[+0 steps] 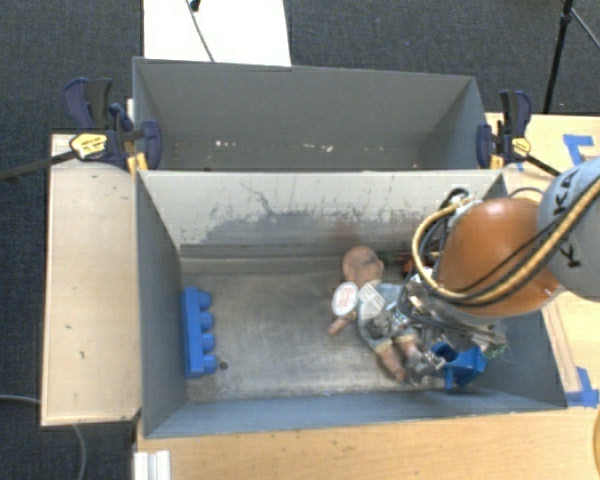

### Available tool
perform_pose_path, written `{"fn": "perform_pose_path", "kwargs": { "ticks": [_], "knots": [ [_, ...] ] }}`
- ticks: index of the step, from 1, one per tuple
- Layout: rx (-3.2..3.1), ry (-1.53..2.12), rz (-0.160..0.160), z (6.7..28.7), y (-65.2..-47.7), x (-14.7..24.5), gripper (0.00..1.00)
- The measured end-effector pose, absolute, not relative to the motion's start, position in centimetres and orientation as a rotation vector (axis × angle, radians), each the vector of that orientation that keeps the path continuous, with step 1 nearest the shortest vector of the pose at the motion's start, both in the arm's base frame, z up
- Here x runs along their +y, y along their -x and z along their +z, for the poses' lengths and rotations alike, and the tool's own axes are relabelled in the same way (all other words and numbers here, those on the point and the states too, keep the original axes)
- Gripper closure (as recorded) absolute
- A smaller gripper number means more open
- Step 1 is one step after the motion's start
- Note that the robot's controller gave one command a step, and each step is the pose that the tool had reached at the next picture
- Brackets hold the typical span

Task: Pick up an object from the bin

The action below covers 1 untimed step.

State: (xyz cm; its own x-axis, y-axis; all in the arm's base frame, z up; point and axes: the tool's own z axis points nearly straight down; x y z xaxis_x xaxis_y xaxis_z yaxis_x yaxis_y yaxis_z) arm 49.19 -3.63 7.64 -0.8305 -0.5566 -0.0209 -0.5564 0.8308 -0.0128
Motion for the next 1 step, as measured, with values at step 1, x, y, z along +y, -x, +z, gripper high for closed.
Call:
{"fn": "perform_pose_path", "kwargs": {
  "ticks": [1],
  "knots": [
    [3.016,0.87,0.0,20.48,-49.63,-5.49,1.0]
  ]
}}
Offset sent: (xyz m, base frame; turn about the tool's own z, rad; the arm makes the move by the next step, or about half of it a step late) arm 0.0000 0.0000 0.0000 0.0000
